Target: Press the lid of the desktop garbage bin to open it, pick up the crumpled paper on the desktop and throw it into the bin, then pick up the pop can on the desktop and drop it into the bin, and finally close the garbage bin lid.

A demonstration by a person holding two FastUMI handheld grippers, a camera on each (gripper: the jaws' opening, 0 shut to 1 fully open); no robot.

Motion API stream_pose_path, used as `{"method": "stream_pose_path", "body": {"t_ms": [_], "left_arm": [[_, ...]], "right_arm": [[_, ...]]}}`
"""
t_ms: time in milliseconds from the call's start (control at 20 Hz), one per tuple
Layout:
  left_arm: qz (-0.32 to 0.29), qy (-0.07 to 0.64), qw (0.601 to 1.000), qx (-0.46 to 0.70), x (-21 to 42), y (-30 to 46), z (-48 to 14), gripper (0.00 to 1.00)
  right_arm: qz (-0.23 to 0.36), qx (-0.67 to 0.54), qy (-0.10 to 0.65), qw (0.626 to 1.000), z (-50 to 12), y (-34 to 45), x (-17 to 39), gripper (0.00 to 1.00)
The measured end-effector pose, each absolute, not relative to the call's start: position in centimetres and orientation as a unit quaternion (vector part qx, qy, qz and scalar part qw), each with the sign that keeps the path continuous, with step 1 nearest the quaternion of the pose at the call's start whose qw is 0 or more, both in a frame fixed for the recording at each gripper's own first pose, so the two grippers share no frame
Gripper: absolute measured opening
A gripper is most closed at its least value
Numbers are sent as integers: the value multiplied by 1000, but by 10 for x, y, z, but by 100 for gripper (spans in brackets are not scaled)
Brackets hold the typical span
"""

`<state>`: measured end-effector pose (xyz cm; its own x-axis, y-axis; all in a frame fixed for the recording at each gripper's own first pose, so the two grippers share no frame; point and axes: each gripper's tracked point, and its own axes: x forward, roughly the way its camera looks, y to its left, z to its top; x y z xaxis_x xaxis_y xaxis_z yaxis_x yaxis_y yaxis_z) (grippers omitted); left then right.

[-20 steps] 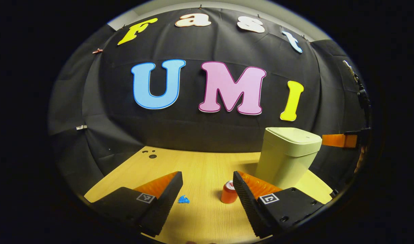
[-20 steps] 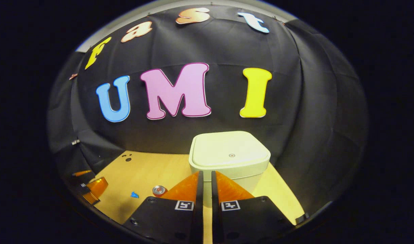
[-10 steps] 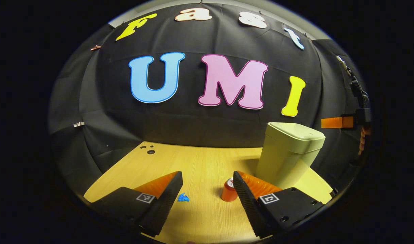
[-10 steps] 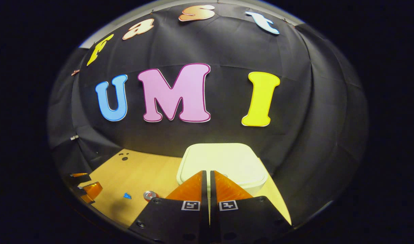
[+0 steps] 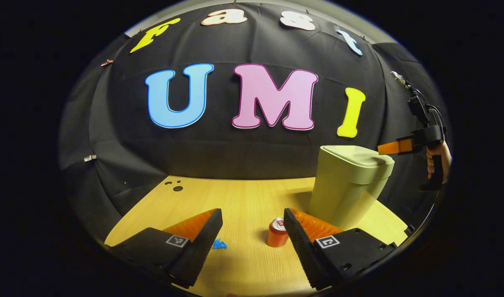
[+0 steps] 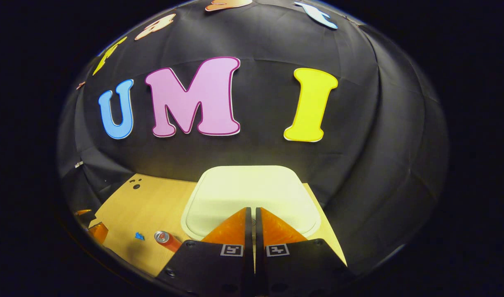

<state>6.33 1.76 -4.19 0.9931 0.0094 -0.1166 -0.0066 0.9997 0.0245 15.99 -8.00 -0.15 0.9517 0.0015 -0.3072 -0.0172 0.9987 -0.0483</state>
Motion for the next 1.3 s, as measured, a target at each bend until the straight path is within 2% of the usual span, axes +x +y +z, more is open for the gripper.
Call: {"method": "stream_pose_path", "body": {"t_ms": [800, 1000, 1300], "left_arm": [[29, 76, 997, 3, 72, 35, -56, 96], [34, 68, 997, 19, 70, 38, -48, 96], [28, 64, 997, 16, 68, 38, -47, 96]], "right_arm": [[-2, -42, 150, 988, -15, -76, 164, 6], [-5, -58, 135, 989, -1, -83, 163, 5], [-12, -79, 75, 994, 52, -80, 165, 5]]}}
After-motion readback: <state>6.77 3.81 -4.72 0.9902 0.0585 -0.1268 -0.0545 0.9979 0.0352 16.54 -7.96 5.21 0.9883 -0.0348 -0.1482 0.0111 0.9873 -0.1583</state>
